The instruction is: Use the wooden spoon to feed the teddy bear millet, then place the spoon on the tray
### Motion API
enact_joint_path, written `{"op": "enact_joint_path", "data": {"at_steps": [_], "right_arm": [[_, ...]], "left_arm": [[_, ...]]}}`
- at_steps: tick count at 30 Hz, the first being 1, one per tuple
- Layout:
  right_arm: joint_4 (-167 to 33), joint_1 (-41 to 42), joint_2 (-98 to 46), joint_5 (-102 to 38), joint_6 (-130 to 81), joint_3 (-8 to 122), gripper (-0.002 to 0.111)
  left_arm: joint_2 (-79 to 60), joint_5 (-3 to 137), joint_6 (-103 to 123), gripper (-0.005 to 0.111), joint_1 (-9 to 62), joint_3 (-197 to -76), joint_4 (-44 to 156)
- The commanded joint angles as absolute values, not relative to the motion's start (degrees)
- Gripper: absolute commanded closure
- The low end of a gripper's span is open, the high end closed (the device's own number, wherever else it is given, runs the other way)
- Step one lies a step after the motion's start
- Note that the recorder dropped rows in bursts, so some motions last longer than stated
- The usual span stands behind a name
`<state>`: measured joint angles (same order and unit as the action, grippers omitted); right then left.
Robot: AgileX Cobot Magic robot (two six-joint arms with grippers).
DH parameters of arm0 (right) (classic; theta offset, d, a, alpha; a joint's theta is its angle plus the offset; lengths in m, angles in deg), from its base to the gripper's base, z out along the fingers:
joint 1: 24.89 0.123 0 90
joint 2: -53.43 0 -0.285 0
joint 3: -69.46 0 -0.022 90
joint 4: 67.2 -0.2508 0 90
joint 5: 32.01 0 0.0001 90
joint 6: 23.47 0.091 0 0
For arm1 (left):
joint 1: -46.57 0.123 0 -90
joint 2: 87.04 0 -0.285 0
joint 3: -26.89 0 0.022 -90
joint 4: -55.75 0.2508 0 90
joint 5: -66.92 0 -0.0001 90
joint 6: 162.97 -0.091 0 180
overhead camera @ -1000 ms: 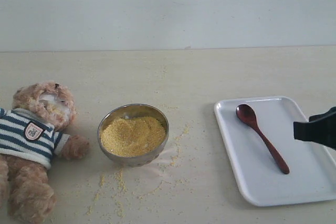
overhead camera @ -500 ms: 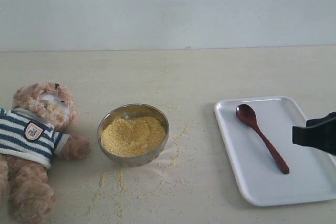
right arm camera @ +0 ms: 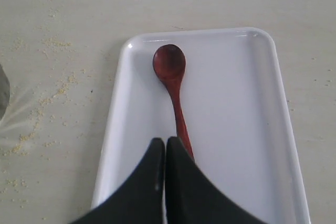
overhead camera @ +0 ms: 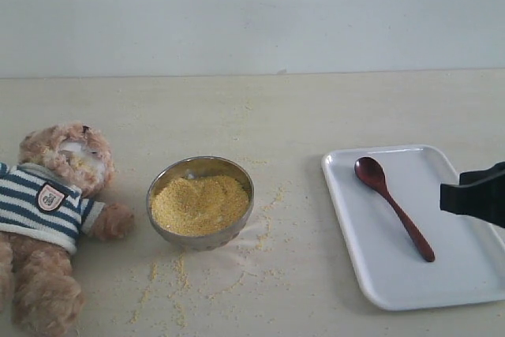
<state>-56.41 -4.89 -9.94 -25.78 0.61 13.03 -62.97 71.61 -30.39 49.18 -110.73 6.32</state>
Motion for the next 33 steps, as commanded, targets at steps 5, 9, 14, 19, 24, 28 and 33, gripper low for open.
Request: {"op": "enact_joint_path", "data": {"at_steps": [5,9,14,19,24,28,33], "right_arm": [[-56.23,-4.98,-0.16,-27.92,-2.50,12.76,0.108],[-56.23,-4.98,7.02,-27.32,-4.09,12.76,0.108],[-56.23,-4.98,15.79,-26.43,-5.34,12.76,0.108],[-56.23,-4.98,23.02,-25.06,-5.59,12.76,0.108],[-56.23,-4.98,28.24,-24.05,-5.78,12.76,0.108],[-56.23,-4.98,34.17,-23.78,-8.76,12.76,0.108],[-55.67,-4.98,38.69,-20.28,-17.12,12.88,0.108]], "left_arm": [[-78.83,75.53,-29.81,0.102,48.63,-105.97,5.88],[-79.25,81.22,-29.91,0.102,48.63,-100.66,10.73],[-79.25,88.04,-29.91,0.102,48.63,-95.99,12.35],[-79.25,89.78,-29.91,0.102,48.63,-92.90,12.35],[-79.25,89.62,-29.91,0.102,48.63,-92.41,12.35],[-79.25,89.49,-29.91,0.102,48.63,-92.41,12.35],[-79.25,89.40,-29.91,0.102,48.63,-92.41,12.23]]}}
